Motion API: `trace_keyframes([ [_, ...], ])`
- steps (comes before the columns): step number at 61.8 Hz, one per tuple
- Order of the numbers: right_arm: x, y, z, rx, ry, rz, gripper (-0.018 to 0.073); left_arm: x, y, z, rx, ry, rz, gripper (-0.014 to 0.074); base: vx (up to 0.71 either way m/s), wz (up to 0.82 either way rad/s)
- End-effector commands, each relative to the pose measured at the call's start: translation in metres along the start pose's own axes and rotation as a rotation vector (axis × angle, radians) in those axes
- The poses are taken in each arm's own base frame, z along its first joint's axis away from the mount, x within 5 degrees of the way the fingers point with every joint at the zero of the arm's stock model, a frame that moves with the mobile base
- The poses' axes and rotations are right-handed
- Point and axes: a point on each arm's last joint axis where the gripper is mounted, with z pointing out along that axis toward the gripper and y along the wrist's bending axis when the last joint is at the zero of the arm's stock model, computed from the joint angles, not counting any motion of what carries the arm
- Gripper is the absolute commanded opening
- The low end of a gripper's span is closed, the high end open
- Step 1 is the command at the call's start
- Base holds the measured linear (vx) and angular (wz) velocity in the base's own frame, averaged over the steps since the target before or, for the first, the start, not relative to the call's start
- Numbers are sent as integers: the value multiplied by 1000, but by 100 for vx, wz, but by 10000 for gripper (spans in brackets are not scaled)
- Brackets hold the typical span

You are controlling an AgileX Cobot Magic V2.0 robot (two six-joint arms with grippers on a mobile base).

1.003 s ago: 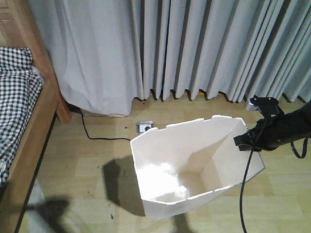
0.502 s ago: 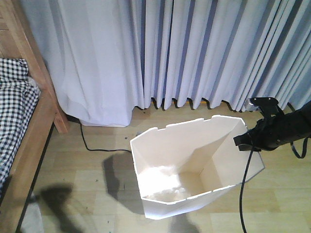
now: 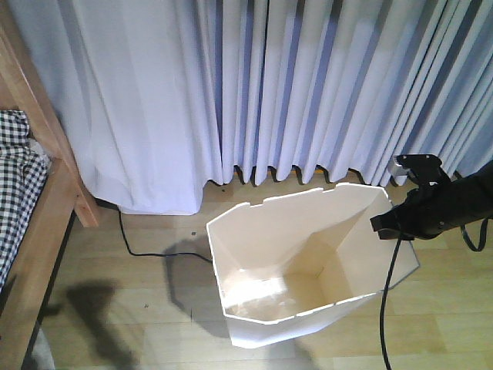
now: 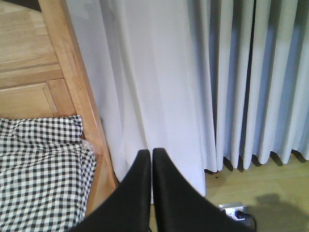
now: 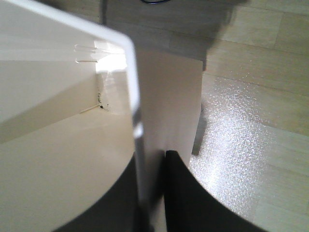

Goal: Move trash bin to bedside with robot
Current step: 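Drive the base alongside the bed toward the curtains, carrying the bin, then lower the held bin onto the floor beside the bed with the right gripper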

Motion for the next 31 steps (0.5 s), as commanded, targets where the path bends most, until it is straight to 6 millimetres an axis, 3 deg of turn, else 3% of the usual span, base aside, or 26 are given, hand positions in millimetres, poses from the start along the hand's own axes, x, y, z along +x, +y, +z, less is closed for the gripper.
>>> trace_keyframes([
  [1,-16,13,-22,-79,-87,60,-7,2,-2,2,12,-56,-11,-6,9,-3],
  [31,-16,13,-22,-79,-87,60,-7,2,-2,2,12,-56,-11,-6,4,0],
])
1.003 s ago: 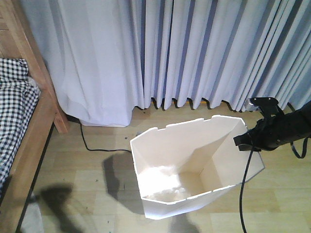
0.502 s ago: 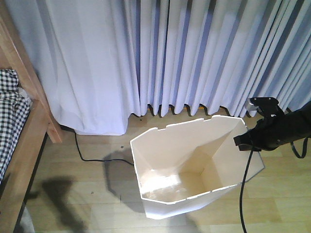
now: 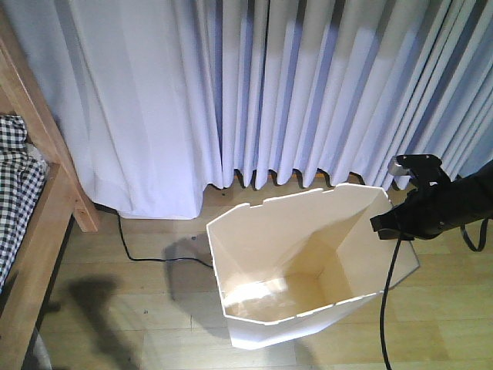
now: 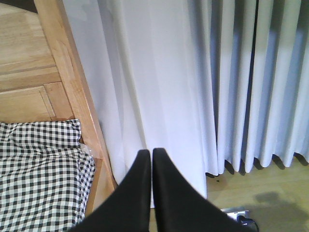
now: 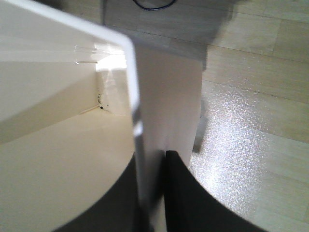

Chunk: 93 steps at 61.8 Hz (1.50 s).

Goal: Move trash bin to bedside with robot
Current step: 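Lower the held bin onto the floor beside the bed with the right gripper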

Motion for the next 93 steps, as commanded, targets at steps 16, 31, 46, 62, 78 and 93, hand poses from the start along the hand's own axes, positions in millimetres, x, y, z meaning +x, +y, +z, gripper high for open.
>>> trace_keyframes([
  [16,-16,13,-22,-80,-87,60,-7,2,-2,2,12,-56,-11,-6,1,1],
  [31,-16,14,-22,-92,-88,70,-7,2,-2,2,12,-56,-11,-6,0,0],
  [46,-18,15,-22,-103,-106,100,-7,2,-2,2,12,-56,-11,-6,0,0],
  [62,-19,5,-3,-105,-110,266,-7,2,-2,2,12,-56,-11,-6,0,0],
  [78,-23,-14,41,-123,-25,301,-7,2,-2,2,12,-56,-11,-6,0,0],
  [93,-29,-36,74,-73,-1,295,-7,2,-2,2,12,-56,-11,-6,0,0],
])
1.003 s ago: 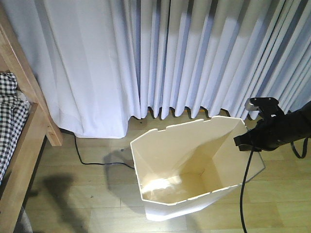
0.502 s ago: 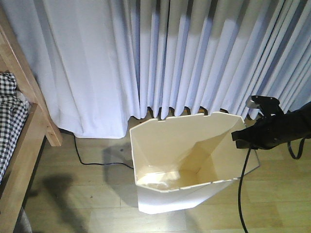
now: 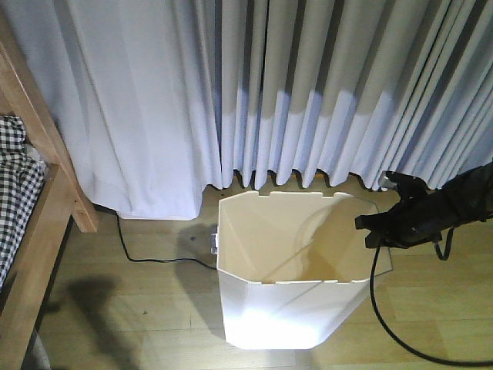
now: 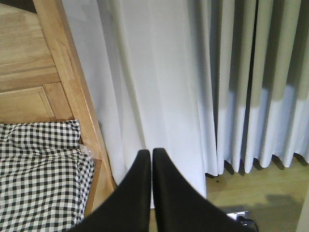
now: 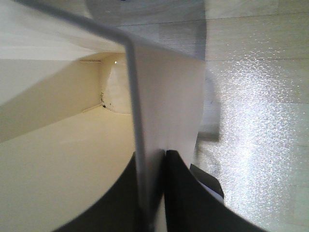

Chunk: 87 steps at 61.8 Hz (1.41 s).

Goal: Move trash bin to bedside with robot
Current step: 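Lower the held bin onto the floor beside the bed with the right gripper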

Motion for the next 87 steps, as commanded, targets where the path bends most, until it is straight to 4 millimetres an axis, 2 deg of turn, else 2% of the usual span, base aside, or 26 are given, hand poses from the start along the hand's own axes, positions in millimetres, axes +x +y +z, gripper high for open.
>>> trace_keyframes([
  [1,-20,9,-12,-88,-49,34,-7,2,-2,2,12,-56,-11,-6,0,0],
  [16,-16,-26,30,-81,15,77,-7,2,-2,2,12,-56,-11,-6,0,0],
  [32,-16,-42,77,-99,57,52,-7,2,-2,2,12,-56,-11,-6,0,0],
  [40,-23,-50,95,-102,49,43,-7,2,-2,2,12,-56,-11,-6,0,0],
  [61,-46,-55,127,-161,23,7,-6,2,-2,2,12,-56,-11,-6,0,0],
  [87,-63,-41,164,-211,11,-41,-6,2,-2,2,12,-56,-11,-6,0,0],
])
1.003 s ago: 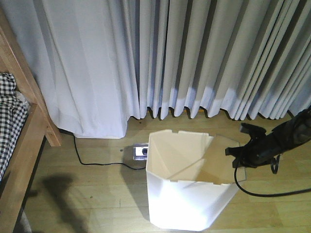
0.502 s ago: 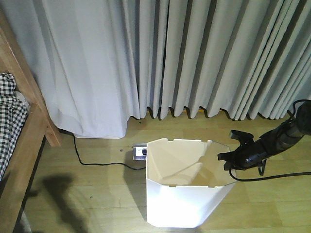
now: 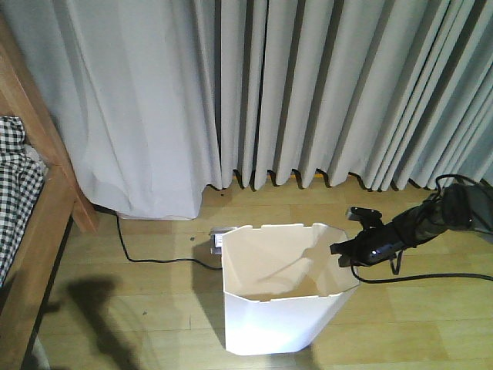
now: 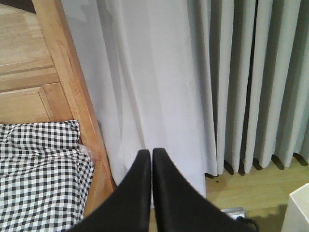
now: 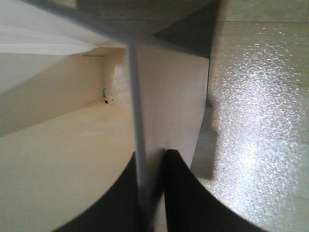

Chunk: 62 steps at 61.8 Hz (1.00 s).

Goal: Move trash bin to bedside with robot
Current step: 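Lower the held bin onto the floor beside the bed with the right gripper, then open the right gripper and release the bin rim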

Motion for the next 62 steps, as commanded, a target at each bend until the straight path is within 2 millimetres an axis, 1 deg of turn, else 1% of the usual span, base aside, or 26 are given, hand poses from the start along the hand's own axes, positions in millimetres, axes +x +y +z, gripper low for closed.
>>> trace_keyframes([
  [1,-37,25,-28,-158,-56,27,-6,2,-2,2,12,-56,-11,-6,0,0],
  [11,-45,27,-19,-161,-71,12,-6,2,-2,2,12,-56,-11,-6,0,0],
  [20,-44,30,-8,-162,-68,2,-4,2,-2,2,12,-56,-11,-6,0,0],
  [33,-49,31,-6,-161,-81,-65,1,2,-2,2,12,-56,-11,-6,0,0],
  [42,-49,31,-6,-162,-83,-74,19,2,-2,2,12,-56,-11,-6,0,0],
  [51,-48,30,-6,-169,-82,-67,61,2,-2,2,12,-56,-11,-6,0,0],
  [62,-48,30,-5,-174,-82,-60,144,2,-2,2,12,-56,-11,-6,0,0],
])
